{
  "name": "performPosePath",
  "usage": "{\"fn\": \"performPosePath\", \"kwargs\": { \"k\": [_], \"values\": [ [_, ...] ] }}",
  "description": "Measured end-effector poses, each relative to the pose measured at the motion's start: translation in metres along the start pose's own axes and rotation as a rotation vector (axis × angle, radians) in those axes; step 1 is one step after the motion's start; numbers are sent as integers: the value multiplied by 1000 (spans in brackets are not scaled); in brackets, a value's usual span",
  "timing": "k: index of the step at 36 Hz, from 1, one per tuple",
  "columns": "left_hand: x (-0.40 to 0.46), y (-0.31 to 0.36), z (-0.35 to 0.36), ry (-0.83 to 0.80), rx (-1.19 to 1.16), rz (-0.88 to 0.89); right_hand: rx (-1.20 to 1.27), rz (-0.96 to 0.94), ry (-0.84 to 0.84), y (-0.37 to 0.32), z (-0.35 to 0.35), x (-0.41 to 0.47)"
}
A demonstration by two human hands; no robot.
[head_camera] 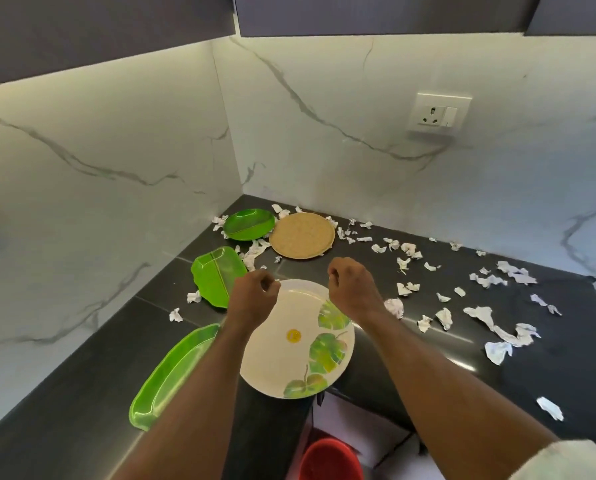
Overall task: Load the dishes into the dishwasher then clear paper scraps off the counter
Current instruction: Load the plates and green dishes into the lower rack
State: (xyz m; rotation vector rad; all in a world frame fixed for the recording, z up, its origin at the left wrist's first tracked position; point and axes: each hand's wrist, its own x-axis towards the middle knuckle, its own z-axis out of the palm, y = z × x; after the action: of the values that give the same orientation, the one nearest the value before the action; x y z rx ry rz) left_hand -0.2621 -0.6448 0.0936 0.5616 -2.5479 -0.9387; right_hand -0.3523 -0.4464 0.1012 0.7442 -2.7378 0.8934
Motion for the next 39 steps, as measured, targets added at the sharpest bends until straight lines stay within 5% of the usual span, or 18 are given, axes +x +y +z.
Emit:
{"fn": "performPosePath", "kwargs": {
  "k": [10, 24, 29, 35, 39],
  "values": [
    [61, -9, 27, 2, -24, -102, 95, 172, -269, 44, 45, 73],
    [135, -2, 88, -27, -47, -219, 761, 769, -566, 82, 108, 174],
    [144, -9, 105, -64, -44, -210, 953, 1029, -474, 83, 123, 198],
    [150, -17, 105, -44, -58, -216, 1057, 1204, -268, 77, 134, 216],
    [151, -29, 104, -54, -51, -249, 1124, 1252, -275, 75, 139, 224]
  ]
}}
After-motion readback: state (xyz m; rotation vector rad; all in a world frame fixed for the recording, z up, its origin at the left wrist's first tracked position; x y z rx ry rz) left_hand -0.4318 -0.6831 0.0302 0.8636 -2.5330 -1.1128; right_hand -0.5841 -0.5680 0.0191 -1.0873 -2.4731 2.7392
